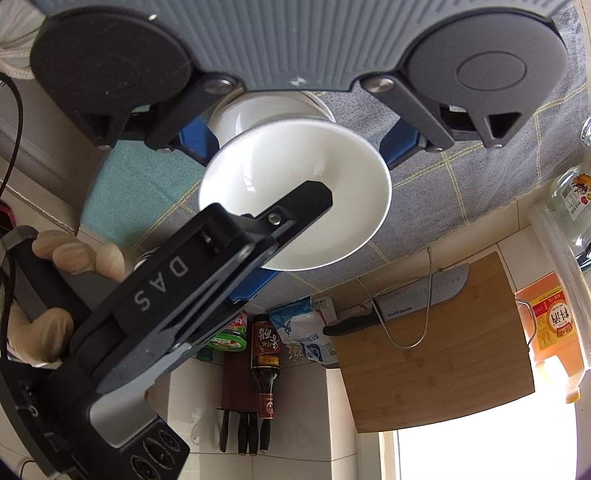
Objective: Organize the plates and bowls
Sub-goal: 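Lower the held bowl into the nested bowls with the right tool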
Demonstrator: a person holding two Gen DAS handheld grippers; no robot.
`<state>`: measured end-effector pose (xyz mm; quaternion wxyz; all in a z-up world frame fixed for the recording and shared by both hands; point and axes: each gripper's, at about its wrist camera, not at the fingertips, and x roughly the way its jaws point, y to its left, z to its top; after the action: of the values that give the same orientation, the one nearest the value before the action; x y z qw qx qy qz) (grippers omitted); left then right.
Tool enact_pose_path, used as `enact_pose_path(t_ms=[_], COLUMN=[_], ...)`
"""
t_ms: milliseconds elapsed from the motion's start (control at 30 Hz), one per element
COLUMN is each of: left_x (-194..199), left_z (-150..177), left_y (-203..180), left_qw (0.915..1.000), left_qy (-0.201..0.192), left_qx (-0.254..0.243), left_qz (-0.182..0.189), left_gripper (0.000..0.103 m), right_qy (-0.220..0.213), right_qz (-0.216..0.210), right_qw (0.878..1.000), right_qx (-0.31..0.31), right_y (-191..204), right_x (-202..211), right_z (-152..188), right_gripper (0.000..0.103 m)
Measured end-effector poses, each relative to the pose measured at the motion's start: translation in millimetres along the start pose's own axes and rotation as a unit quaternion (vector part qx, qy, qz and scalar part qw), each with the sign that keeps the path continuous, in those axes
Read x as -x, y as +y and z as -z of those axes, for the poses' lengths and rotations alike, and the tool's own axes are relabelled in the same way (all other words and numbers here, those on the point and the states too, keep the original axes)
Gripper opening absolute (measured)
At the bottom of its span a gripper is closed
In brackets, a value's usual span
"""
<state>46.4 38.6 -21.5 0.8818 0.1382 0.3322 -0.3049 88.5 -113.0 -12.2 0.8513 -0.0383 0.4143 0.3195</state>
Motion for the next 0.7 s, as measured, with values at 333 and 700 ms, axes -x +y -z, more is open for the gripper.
enact_pose_path(t_ms=[333,700], left_x=[-19,-22], left_z=[3,6], left_y=[-12,-11], left_qw=[0.9997,0.9993], left_qy=[0.023,0.034], left_qx=[-0.003,-0.004], left_qz=[0.009,0.011], left_gripper=[0.093,0.093], right_qy=[0.008,0.018], right_qz=[0.007,0.009], right_qw=[1.000,1.000], right_qx=[-0.013,-0.014], right_y=[-12,-15], right_x=[-7,-15], right_z=[17,21], right_gripper=[0.075,0.075])
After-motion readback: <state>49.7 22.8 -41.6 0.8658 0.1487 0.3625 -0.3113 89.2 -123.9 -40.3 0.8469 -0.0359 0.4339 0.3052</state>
